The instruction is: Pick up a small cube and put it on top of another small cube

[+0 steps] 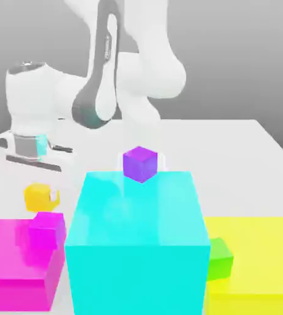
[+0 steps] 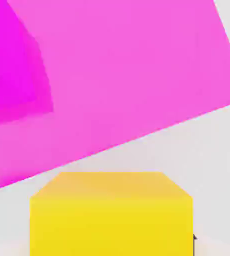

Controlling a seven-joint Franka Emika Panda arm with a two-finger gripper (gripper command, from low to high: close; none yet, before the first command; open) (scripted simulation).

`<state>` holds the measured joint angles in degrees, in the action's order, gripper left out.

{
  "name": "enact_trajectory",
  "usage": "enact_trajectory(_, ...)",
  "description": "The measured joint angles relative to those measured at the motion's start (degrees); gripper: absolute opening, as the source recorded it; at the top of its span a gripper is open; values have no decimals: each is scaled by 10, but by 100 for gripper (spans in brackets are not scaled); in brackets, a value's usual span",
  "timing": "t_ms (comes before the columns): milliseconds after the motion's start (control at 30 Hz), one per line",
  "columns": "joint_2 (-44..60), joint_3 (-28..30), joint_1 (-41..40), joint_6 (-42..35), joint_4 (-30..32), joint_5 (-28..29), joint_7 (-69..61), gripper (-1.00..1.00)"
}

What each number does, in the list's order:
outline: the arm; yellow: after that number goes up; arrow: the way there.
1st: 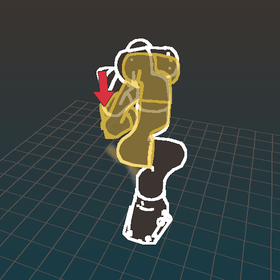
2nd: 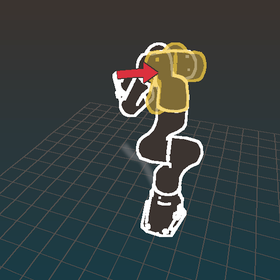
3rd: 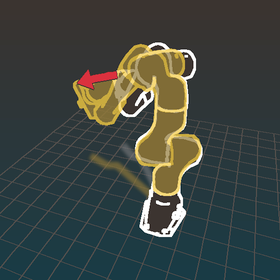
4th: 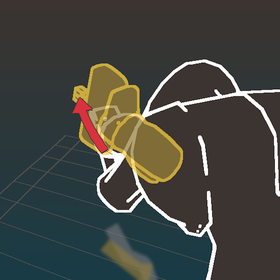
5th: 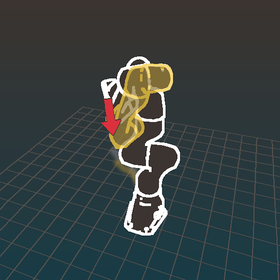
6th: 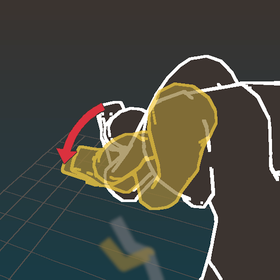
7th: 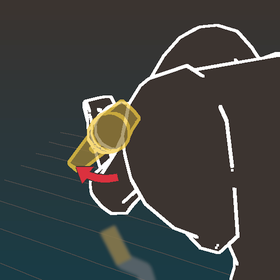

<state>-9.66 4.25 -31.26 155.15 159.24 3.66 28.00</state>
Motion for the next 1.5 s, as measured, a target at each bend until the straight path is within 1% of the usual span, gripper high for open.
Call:
enact_trajectory(433, -45, -93, 152, -171, -149, -22, -183, -100)
enact_trajectory(500, -45, -102, 170, -183, -160, -28, -213, -100)
enact_trajectory(967, -14, -142, 266, -207, -187, -64, -417, -100)
enact_trajectory(1367, 18, -189, 334, -225, -207, -69, -571, -100)
enact_trajectory(1500, 59, -189, 339, -172, -177, -54, -588, -100)
